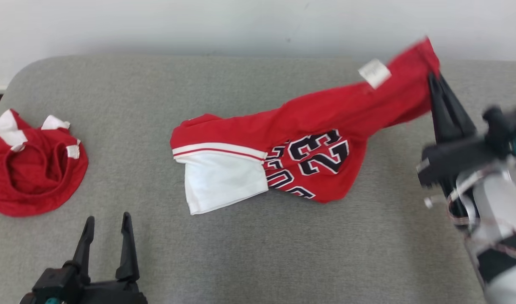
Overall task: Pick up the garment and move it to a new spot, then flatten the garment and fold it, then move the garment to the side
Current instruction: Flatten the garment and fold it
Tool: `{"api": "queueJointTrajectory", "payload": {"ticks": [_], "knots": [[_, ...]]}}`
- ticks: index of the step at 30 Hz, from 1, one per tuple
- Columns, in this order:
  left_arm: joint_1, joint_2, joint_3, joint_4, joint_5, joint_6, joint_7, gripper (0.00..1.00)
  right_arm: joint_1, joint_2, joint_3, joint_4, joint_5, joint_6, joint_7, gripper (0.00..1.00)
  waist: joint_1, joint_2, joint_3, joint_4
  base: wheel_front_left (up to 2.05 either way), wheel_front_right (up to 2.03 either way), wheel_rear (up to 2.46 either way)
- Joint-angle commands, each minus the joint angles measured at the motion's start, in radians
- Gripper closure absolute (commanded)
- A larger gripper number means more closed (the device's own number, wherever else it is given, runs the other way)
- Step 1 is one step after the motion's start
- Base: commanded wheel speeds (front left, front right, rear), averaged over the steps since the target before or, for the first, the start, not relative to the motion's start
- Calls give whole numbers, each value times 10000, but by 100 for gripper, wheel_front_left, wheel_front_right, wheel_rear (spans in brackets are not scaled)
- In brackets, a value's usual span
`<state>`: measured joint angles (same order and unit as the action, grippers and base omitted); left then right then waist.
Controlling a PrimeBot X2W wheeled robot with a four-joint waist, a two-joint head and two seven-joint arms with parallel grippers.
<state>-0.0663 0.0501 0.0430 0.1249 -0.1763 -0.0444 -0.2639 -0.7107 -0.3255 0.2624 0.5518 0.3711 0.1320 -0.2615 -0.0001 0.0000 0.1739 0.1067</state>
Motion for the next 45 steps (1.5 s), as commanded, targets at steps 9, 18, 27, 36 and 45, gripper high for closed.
{"api": "queueJointTrajectory", "payload": {"ticks": [9, 18, 27, 36, 45], "knots": [[628, 5, 448, 76, 57, -14, -7, 0, 4956, 1026, -2307, -2617, -1467, -26, 382, 100, 1, 0, -905, -1013, 0, 0, 0], [797, 6, 288, 162, 144, -40, -7, 0, 5963, 1898, -2892, -1750, -2483, -26, 1809, 0, 1, 0, -1254, -1114, 0, 0, 0], [1185, 4, 286, 380, 221, -88, -7, 0, 6872, 2285, -3318, -1869, -3140, -26, 2079, 0, 1, 0, -1792, -1083, 0, 0, 0], [1665, 6, 270, 492, 113, -5, -7, 0, 7569, 2712, -4097, -3234, -2929, -26, 1075, 0, 1, 0, -2242, -1123, 0, 0, 0], [1911, 6, 143, 661, 254, -45, -7, 0, 7714, 2753, -3967, -2950, -2351, -27, 871, 0, 1, 0, -2534, -1034, 0, 0, 0]]}}
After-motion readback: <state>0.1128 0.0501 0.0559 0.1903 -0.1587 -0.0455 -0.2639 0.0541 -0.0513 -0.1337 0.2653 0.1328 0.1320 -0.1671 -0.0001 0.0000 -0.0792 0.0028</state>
